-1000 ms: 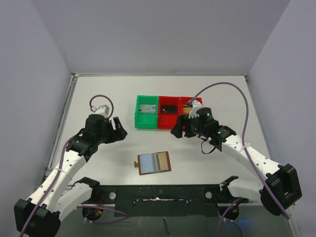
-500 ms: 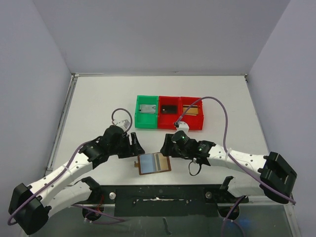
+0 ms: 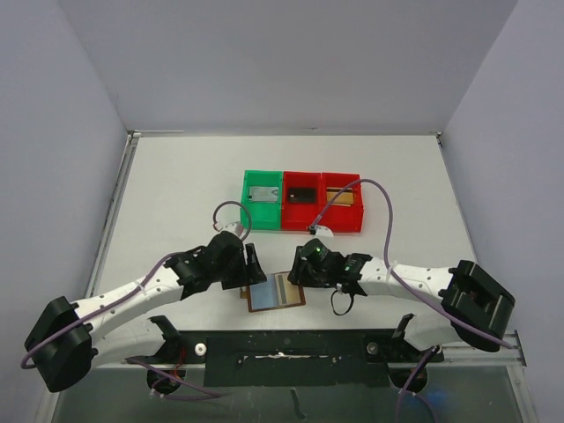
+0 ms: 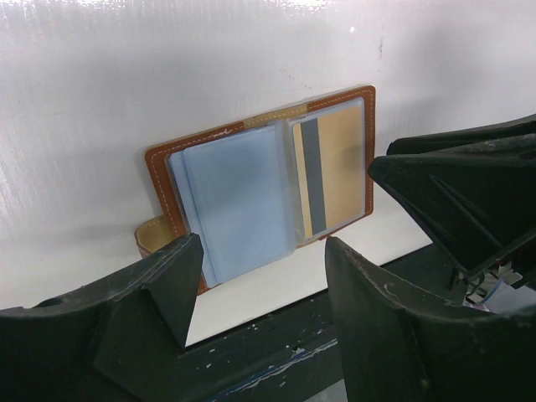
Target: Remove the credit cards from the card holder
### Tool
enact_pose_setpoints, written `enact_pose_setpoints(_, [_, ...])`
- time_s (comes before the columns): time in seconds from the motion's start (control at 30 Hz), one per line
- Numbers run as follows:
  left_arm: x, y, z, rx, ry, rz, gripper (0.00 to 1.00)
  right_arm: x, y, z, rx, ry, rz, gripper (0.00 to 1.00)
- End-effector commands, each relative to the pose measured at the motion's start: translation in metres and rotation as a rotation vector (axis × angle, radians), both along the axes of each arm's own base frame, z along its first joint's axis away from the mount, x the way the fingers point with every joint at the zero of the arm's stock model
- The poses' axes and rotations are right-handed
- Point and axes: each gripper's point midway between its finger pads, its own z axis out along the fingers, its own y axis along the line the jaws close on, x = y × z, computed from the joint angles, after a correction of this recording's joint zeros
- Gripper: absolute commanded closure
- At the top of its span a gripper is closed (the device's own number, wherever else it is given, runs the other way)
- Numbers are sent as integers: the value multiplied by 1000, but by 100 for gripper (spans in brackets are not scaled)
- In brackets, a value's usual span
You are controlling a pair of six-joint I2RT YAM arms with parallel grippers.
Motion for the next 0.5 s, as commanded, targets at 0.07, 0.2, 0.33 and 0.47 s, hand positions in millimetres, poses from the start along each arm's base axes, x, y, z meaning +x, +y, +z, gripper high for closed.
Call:
enact_pose_setpoints(0.07, [8,-6,-3,10,-27,26,42,4,17,6,29,3,4,64])
enact_pose_setpoints(0.2, [5,-3,-13,20,-16,30,43,2,16,1,16,16,6,65])
enact_pose_setpoints(0.33, [1,-2,-21,25,2,29,46,0,15,-3,6,29,2,68])
enact_pose_setpoints(0.47, [-3,-1,-32,36,23,18,51,-1,17,-6,6,41,11,71])
